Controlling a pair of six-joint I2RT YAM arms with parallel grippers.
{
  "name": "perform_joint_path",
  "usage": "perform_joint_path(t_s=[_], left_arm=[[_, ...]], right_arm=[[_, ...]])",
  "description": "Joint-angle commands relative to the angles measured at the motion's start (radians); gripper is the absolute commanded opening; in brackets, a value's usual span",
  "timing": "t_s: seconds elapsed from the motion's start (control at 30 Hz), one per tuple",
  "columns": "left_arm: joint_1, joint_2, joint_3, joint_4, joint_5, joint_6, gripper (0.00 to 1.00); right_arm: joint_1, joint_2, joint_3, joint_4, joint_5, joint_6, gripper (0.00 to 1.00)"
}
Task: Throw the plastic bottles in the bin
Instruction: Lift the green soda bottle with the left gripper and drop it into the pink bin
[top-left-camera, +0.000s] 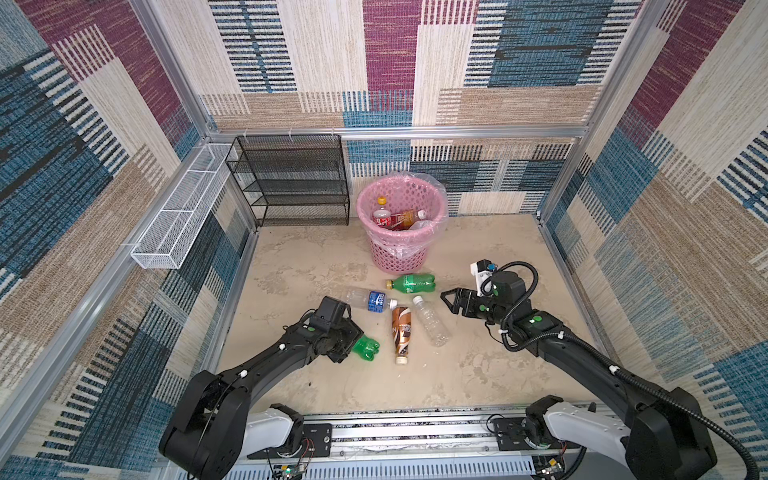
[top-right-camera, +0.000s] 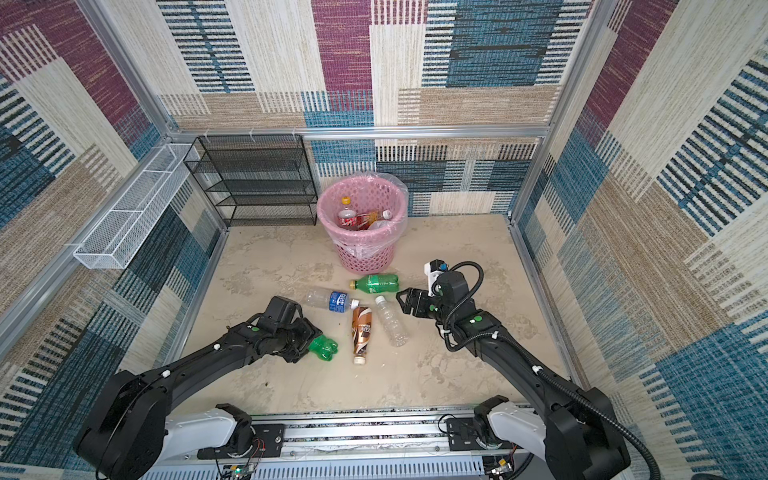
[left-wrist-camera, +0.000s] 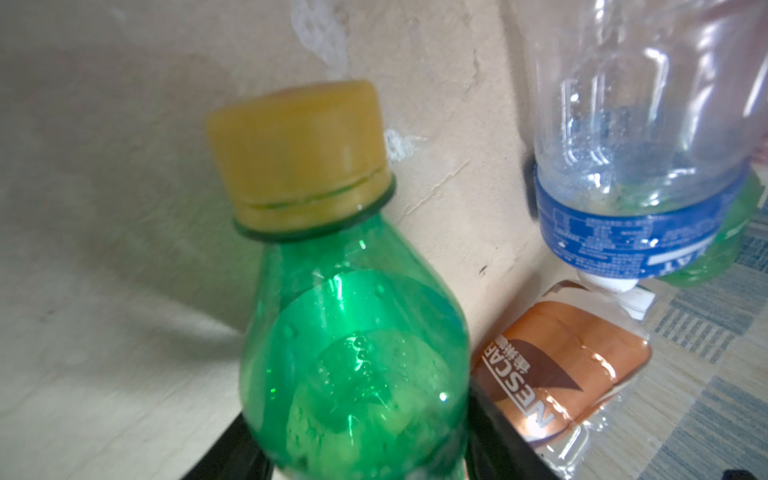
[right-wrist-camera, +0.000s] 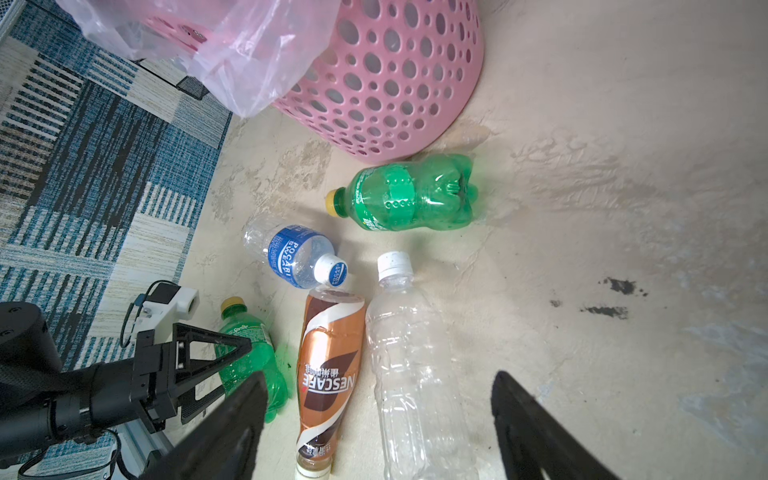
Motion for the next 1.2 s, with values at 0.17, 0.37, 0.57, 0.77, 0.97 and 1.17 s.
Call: perform_joint_path(t_s=[0.17,0.37,0.57,0.77,0.97,1.17], left_arm=[[0.004,-0.058,0.057,-0.128,0.063,0.263,0.58],[0.004,-0.151,0.131,-0.177,0.036,0.329,0.57],[0.005,-0.036,0.580,-0.188,0.014,0.458,0.58],[0.015,0.371,1.487,-0.232,-0.004,0.622,0.79],[0.029,0.482,1.931,-0.303,-0.068,0.667,0.91],[0.030,0.149,1.398,-0.144,-0.109,0.652,0.89]], right_arm=[[0.001,0.001,-0.003,0.034,-0.008,-0.008,0.85],[0.001,0.003,0.005,0.021,-0.003,-0.013,0.85],[0.001,-0.015,0.024,-0.001,0.016,-0.024,0.85],[0.001,-0.041,0.072,-0.057,0.038,-0.042,0.86],[0.000,-0.110,0.063,-0.095,0.066,-0.035,0.89],[0.001,-0.122,0.047,-0.098,0.059,-0.023,0.89]])
